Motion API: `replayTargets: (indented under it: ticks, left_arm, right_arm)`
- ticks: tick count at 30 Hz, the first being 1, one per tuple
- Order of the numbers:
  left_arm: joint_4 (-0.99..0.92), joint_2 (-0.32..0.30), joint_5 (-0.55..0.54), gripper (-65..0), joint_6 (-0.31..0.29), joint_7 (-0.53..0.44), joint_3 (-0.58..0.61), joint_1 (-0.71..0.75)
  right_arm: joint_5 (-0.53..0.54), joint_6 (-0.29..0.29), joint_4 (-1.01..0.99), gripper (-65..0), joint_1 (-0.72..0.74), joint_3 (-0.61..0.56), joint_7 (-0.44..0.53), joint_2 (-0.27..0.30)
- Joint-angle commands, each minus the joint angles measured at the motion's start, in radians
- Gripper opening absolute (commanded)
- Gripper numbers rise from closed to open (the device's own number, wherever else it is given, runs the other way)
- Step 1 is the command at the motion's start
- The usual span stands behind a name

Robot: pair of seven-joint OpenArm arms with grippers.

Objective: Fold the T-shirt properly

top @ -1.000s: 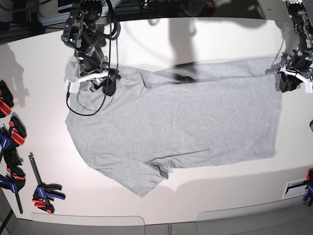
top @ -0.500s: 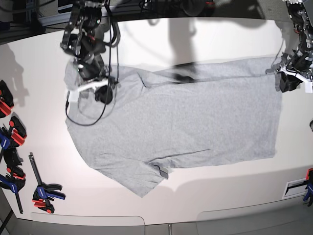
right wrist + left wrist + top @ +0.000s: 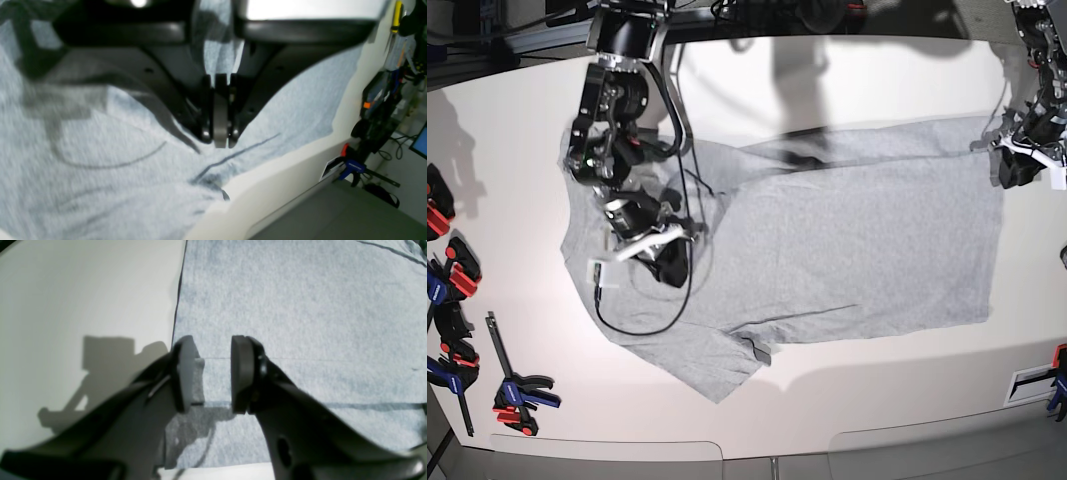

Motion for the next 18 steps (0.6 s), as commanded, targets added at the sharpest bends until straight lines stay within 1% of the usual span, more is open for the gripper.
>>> replayTargets:
  ticks: [1, 3, 4, 5, 8, 13, 16, 17, 18]
  left_arm:
    - [0.016, -0.023, -0.013, -47.7, -0.004, -0.019, -0.006, -0.005]
    - [0.016, -0.023, -0.013, -47.7, -0.004, -0.019, -0.006, -0.003]
    - [0.016, -0.023, -0.012, -47.7, -0.004, -0.018, -0.006, -0.003]
    - [0.016, -0.023, -0.013, -47.7, -0.004, -0.015, -0.006, -0.003]
    - [0.016, -0.023, -0.013, -47.7, -0.004, -0.011, -0.006, -0.003]
    - [0.016, -0.023, -0.013, -47.7, -0.004, -0.012, -0.006, -0.003]
    - [0.016, -0.023, -0.013, -47.7, -0.004, -0.012, -0.006, -0.003]
    - [0.016, -0.023, -0.013, -47.7, -0.004, -0.012, -0.006, -0.003]
    - [0.016, -0.023, -0.013, -47.7, -0.004, -0.012, -0.006, -0.003]
  right_arm:
    - [0.008, 0.015, 0.017, -61.5, 0.031, -0.002, 0.031, -0.012]
    - [0.005, 0.015, 0.017, -55.1, 0.045, -0.002, 0.032, -0.026]
    - [0.005, 0.015, 0.017, -53.1, 0.050, -0.002, 0.033, -0.033]
    - [0.004, 0.015, 0.017, -52.3, 0.052, -0.002, 0.034, -0.037]
    - [-0.002, 0.015, 0.017, -52.2, 0.051, -0.002, 0.034, -0.039]
    - [-0.064, 0.014, 0.017, -52.2, 0.051, -0.002, 0.038, -0.037]
    - [-0.071, 0.014, 0.017, -52.2, 0.051, -0.002, 0.037, -0.037]
    - [-0.069, 0.014, 0.017, -52.7, 0.051, -0.002, 0.036, -0.037]
    - [-0.069, 0.014, 0.017, -54.5, 0.051, -0.002, 0.032, -0.037]
